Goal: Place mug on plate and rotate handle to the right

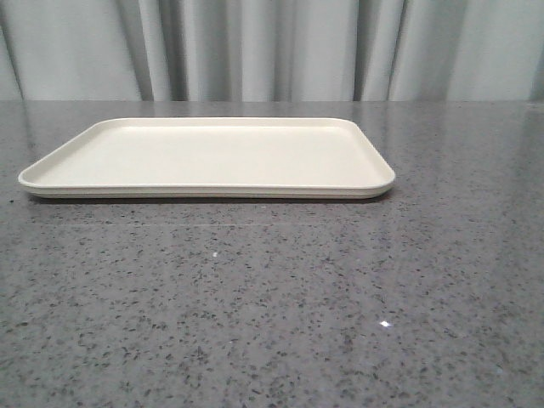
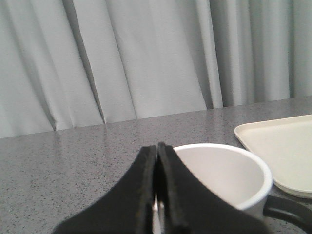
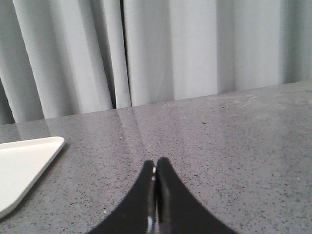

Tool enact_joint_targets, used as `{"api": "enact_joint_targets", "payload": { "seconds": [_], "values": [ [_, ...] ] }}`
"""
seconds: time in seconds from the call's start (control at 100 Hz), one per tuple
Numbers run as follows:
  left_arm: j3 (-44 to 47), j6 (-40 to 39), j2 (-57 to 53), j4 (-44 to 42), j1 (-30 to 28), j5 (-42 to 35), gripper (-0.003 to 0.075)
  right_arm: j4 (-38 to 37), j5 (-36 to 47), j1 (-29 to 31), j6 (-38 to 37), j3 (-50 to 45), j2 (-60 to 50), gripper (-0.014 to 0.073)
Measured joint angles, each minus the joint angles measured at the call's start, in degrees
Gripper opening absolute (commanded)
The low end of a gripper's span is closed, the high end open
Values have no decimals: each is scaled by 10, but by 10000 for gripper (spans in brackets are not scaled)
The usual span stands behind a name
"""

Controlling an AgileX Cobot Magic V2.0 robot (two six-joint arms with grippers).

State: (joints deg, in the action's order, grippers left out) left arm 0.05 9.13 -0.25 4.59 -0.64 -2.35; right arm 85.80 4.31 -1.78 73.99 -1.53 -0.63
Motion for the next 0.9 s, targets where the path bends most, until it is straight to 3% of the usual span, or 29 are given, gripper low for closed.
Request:
{"api": "enact_joint_targets", "payload": {
  "seconds": [0.34,0.58,0.9],
  "values": [
    [0,-1,0,1,0,-1,-20,0,-9,0,10,0,0,-66],
    [0,-18,0,68,0,-5,-20,-1,-18,0,10,0,0,-66],
    [0,-20,0,78,0,-9,-20,-2,-34,0,11,0,0,-66]
  ]
}}
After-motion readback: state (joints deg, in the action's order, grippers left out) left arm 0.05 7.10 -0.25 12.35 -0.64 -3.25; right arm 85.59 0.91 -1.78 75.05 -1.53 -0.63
